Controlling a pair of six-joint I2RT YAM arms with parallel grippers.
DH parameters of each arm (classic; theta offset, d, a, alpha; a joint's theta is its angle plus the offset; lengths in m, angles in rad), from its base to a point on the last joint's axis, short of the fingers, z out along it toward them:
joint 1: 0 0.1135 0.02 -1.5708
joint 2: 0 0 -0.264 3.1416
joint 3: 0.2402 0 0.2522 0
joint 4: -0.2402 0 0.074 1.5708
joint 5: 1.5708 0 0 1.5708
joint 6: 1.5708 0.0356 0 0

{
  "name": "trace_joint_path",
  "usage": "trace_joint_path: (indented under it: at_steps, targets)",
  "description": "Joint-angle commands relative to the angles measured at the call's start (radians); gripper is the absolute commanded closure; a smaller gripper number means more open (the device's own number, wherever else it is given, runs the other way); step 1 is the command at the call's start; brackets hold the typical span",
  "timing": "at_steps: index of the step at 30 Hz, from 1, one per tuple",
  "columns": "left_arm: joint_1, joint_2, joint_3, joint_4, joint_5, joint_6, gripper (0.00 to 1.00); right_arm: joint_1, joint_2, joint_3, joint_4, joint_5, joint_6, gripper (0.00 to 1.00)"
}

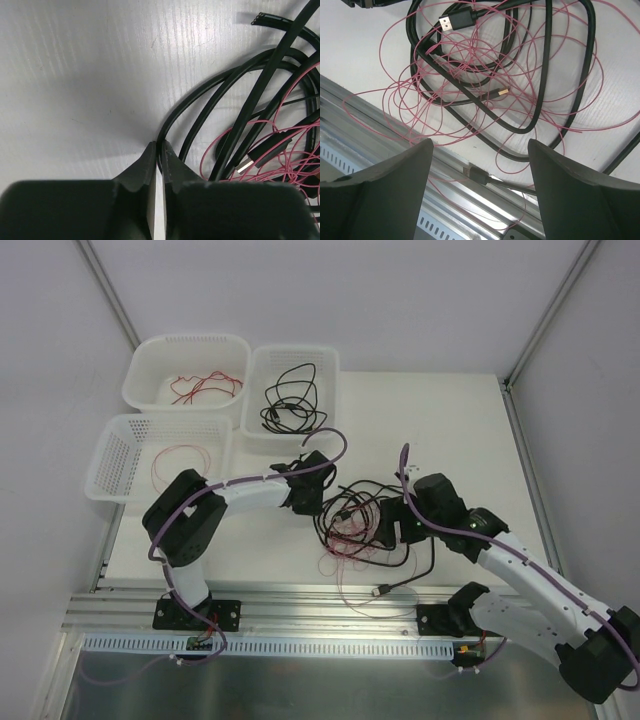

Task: Untangle the cables

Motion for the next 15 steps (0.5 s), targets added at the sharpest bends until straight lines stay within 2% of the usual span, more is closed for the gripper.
trace_joint_path:
  at_steps: [1, 5, 11, 15]
  targets:
    - [-0.018, 0.056, -0.046, -0.063, -0.043, -0.018, 1.0, 0.021, 0.008, 0.046, 0.027, 0.006, 0.012, 0.19]
    - [-0.018, -0.028, -0.049, -0.123, -0.12, -0.001, 1.0, 0.044, 0.032, 0.037, 0.065, -0.009, 0.032, 0.19]
    - [-0.025, -0.255, 0.0, -0.229, -0.202, 0.031, 1.0, 0.136, 0.144, 0.04, 0.26, -0.06, 0.078, 0.19]
    - [-0.036, -0.384, 0.033, -0.265, -0.215, 0.049, 1.0, 0.156, 0.241, 0.053, 0.404, -0.026, 0.131, 0.19]
